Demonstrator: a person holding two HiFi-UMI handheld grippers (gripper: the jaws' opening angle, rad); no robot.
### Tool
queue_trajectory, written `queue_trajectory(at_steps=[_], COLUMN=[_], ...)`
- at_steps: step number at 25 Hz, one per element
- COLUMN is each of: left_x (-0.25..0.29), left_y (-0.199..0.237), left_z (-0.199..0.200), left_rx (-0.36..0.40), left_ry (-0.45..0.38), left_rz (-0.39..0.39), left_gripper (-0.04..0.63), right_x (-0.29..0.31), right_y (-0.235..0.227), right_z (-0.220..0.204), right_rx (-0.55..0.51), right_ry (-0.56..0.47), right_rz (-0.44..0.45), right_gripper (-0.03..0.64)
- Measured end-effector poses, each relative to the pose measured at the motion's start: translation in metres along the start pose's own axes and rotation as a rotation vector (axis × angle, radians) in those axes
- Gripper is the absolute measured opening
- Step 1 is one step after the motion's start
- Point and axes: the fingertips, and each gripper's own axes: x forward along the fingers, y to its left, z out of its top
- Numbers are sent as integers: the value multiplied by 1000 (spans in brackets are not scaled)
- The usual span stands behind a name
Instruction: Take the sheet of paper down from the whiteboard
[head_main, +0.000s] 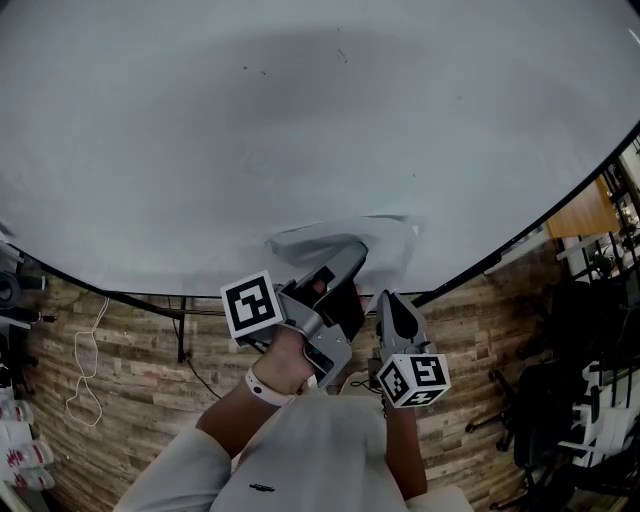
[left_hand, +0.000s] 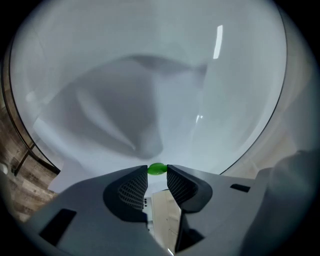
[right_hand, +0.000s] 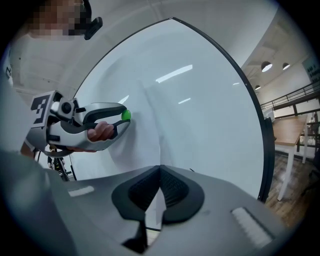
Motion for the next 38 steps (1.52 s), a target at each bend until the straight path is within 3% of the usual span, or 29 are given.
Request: queue_trajectory(at_steps=[5,22,25,32,38], left_x=[-6,-48,-57,-74,-91], left_y=[12,2,3,1,6], left_z=[-11,-6,-4,-4,-4], left_rx=[26,374,481,812,1027], left_ry=[21,-17,-22,-30,-28], left_rz=[19,45,74,139,214], left_gripper=[124,124,124,124,124], right_x=[1,-24,-30,-51,-76], right_y=[0,0,0,-10,-22], right_z=[0,24,32,55,74], right_rx=[3,6,1,-7,-18], right_ry=[-8,-61,-79,-132,-179], right_rz=[-3,-20,-25,-59,-102], right_gripper=[9,9,9,9,9])
